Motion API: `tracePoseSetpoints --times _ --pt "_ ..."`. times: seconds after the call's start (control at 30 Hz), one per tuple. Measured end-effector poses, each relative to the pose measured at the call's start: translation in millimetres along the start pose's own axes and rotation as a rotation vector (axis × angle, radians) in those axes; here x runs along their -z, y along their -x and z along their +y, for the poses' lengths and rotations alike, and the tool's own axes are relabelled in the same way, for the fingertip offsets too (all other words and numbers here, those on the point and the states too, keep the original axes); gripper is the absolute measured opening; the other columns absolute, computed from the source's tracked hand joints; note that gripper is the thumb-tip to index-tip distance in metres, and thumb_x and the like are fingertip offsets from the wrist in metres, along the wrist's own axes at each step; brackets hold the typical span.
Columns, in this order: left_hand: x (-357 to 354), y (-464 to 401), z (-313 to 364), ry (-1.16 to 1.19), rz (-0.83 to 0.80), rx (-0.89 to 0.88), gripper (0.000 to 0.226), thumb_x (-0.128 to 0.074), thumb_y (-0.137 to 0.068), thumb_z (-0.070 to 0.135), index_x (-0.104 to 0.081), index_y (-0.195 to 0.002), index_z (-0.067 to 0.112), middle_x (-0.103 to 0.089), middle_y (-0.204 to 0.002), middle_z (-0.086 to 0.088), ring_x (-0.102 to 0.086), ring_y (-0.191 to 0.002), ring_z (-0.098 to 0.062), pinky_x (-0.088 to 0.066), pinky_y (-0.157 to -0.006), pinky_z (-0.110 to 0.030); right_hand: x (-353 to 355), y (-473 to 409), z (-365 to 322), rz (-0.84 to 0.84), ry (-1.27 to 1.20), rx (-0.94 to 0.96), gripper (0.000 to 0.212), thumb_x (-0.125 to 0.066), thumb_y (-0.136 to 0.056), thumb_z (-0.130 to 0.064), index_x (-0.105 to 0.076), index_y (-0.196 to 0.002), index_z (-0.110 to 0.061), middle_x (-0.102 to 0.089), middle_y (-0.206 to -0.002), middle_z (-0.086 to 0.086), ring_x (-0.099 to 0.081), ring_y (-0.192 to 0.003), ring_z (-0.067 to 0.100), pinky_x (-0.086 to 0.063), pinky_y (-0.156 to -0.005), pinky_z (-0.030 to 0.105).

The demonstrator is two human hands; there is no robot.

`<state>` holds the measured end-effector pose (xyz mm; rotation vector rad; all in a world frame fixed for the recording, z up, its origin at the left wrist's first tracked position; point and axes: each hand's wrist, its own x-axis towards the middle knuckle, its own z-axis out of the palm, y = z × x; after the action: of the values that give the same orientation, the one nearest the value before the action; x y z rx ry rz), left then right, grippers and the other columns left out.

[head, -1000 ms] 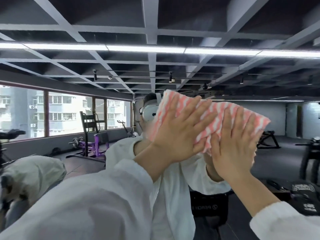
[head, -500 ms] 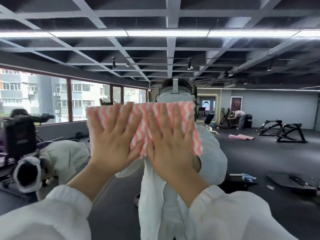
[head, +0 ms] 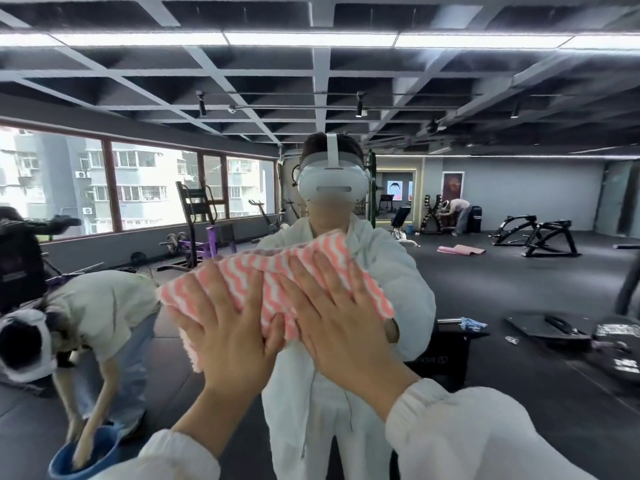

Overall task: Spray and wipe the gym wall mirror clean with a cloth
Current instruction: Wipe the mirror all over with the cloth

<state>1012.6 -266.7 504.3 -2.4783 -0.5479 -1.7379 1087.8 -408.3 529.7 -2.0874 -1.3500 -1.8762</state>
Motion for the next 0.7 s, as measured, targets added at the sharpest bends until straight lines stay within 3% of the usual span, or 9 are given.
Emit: tracePoseSetpoints --times 0.17,0.3,0.53,0.7 --pt "-13.9 -7.6 63.3 -0.011 0.070 -0.222 0.063 -0.010 -0.094 0.063 -0.005 -0.150 0.035 0.014 -0.157 -0.015 0.010 -0.142 -0.042 0.004 -0.104 -0.070 7.5 53.0 60.6 -0.016 0.103 -0.118 0.056 -0.030 -0.096 -0.038 -0.023 -0.147 -0.016 -0.004 -0.159 0.005 0.007 -0.146 0.029 0.004 -0.117 0.050" --pt "-24.9 -6.6 116.4 -0.056 0.062 -0.376 0.060 -0.013 -0.094 0.061 -0.016 -0.147 0.034 -0.012 -0.153 -0.019 0.002 -0.141 -0.043 0.002 -0.104 -0.069 9.8 101.0 95.4 -0.042 0.133 -0.238 0.053 -0.009 -0.102 -0.039 -0.011 -0.150 -0.017 0.011 -0.159 0.004 0.008 -0.146 0.032 0.002 -0.115 0.054" --pt "-42.0 13.9 156.6 -0.080 0.055 -0.655 0.061 -0.033 -0.087 0.056 -0.025 -0.144 0.035 -0.022 -0.150 -0.011 -0.009 -0.139 -0.035 -0.005 -0.103 -0.067 9.0 165.9 99.4 -0.064 0.101 -0.426 0.049 -0.011 -0.102 -0.039 -0.014 -0.145 -0.015 -0.021 -0.146 0.020 -0.007 -0.138 0.039 -0.004 -0.110 0.057" --pt "-37.7 18.2 126.6 -0.053 0.035 -0.754 0.060 -0.032 -0.089 0.046 -0.024 -0.145 0.028 -0.023 -0.150 -0.007 -0.011 -0.140 -0.029 0.001 -0.109 -0.062 5.3 152.9 71.8 -0.082 0.048 -0.438 0.052 -0.011 -0.102 -0.042 -0.013 -0.145 -0.013 -0.020 -0.146 0.025 -0.014 -0.135 0.049 -0.002 -0.109 0.061"
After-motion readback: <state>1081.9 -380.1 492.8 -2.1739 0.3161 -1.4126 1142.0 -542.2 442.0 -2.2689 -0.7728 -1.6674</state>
